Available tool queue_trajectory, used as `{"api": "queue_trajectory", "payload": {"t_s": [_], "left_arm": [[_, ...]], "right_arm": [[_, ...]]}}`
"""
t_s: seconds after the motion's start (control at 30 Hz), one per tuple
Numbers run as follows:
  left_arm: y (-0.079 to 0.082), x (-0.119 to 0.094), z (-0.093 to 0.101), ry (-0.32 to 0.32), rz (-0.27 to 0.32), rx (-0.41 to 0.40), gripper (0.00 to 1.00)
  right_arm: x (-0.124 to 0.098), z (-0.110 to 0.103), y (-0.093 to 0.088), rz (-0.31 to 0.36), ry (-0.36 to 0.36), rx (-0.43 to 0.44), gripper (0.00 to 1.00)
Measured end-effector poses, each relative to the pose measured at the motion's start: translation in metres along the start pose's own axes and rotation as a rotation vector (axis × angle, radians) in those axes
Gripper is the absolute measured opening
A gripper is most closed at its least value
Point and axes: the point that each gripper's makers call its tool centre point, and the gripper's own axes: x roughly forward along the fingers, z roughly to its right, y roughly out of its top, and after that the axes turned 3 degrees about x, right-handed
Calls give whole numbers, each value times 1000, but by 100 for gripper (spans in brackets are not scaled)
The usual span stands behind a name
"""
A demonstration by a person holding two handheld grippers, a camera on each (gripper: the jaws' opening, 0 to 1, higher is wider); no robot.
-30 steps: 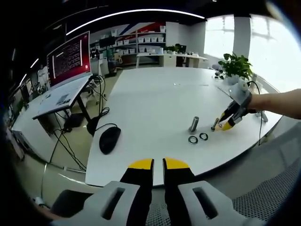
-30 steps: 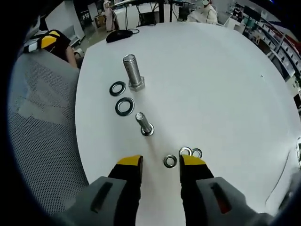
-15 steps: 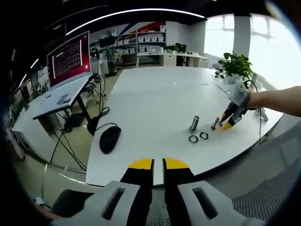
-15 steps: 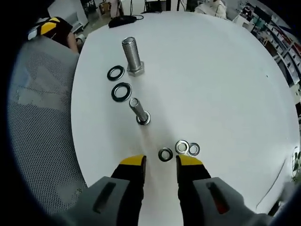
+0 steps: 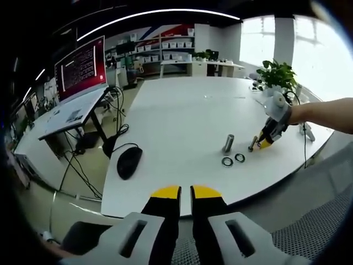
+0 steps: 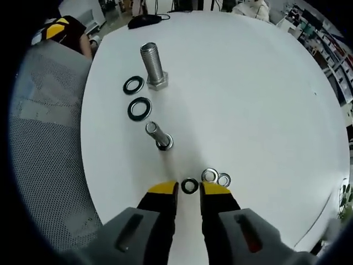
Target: Place the washer onto the threaded stud by aligning its center hole with the stud, sliding it down to the base, and recovering from edge contact or off-axis alignment until the washer reaches the visible bottom stop.
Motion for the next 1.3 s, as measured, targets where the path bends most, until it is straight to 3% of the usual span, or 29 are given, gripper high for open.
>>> {"api": "queue_trajectory", "payload": {"t_s": [0.47,0.97,1.13,1.3], "left_arm": [[-1,0,1,-3,-7,4,4],[0,0,3,-16,3,9,4],[-2,1,7,-43,-12,29,4],[-5,1,10,-62,-32,45,3]], "right_arm": [[0,-1,-2,48,27,-44,17],[-3,-4,-4,19,42,-84,18],[-2,-5,-3,-38,19,-98,17],[-3,-5,-3,-50,9,-73,15]]}}
